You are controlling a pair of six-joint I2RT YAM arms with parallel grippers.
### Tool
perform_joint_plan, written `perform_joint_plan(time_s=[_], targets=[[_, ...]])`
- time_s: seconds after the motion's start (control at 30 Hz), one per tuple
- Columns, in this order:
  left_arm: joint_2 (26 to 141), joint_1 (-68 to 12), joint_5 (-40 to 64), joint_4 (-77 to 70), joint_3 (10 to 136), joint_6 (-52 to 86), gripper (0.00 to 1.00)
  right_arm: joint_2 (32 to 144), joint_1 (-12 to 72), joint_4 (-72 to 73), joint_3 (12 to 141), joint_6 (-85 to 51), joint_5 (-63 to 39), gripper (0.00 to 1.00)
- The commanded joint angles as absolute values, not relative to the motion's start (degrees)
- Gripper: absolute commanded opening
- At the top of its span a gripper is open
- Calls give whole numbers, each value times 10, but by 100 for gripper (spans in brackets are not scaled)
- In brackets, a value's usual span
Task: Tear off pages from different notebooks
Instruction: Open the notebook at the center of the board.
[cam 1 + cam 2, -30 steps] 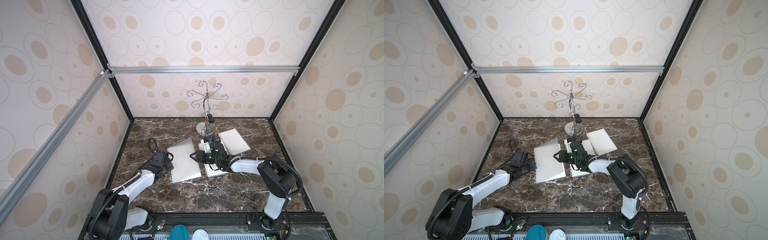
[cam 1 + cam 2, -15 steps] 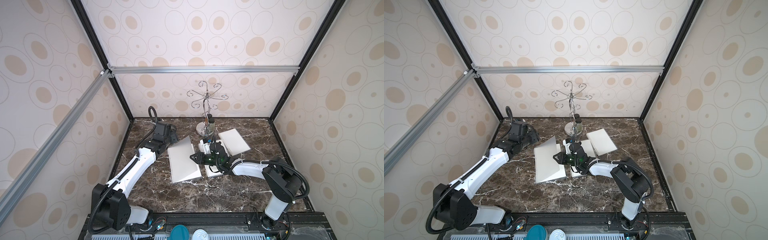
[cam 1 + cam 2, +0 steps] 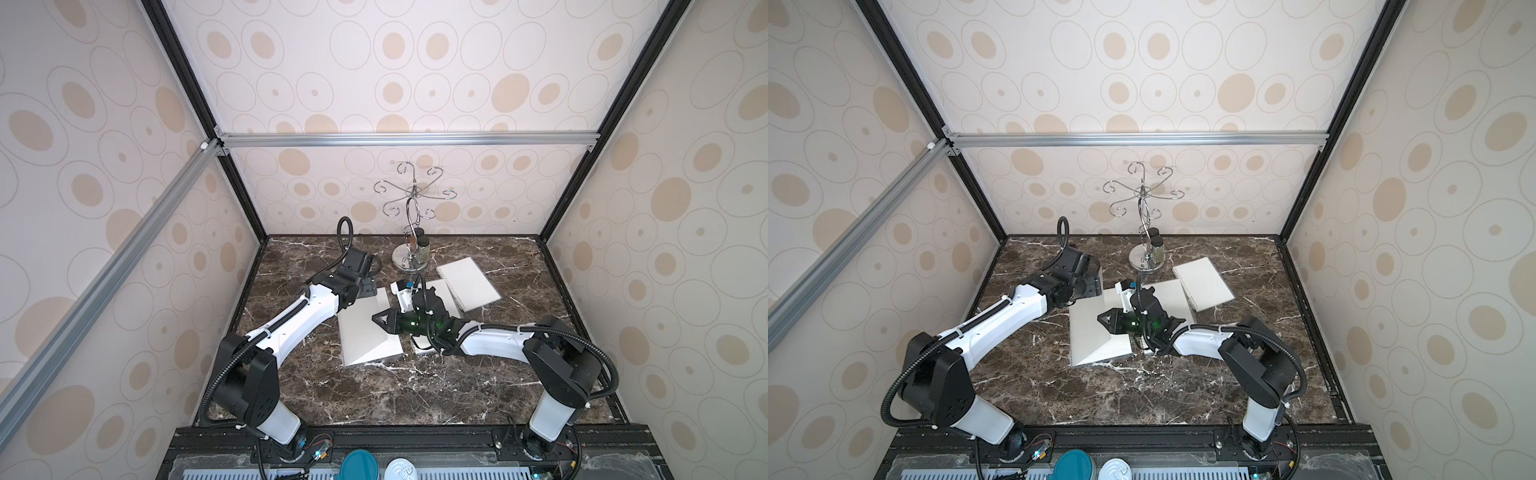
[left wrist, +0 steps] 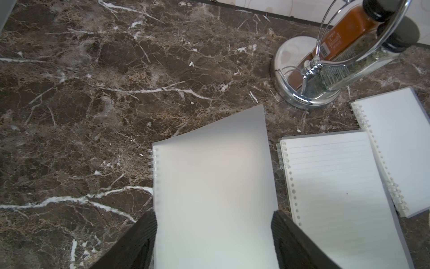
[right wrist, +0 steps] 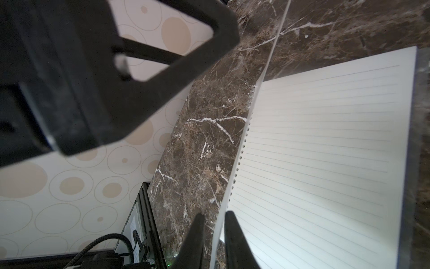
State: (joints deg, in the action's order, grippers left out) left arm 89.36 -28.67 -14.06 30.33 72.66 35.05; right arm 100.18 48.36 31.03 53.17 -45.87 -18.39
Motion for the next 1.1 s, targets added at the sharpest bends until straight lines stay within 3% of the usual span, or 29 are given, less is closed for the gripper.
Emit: perform_joint_plan(time_s=[0.0,0.37,0.57,0.7,0.8,0.93,1.07], targets=[[890,-290,-166,325,758,336,79,1006,496,332,551,-453,-180,19],[904,-292,-175,319,737,349,78,1008,504,355,552,-462,-188,20],[911,-292,-180,309,715,361,73,1002,511,366,548,-463,-193,20],[911,-291,-183,309,710,366,63,1002,515,367,548,-463,-194,21],[907,-290,-184,316,711,368,54,1001,516,365,548,-463,-195,30],[901,-277,-171,340,717,374,32,982,517,343,547,-451,-190,47],[896,-243,-111,357,704,368,9,948,517,326,533,-432,-170,57]])
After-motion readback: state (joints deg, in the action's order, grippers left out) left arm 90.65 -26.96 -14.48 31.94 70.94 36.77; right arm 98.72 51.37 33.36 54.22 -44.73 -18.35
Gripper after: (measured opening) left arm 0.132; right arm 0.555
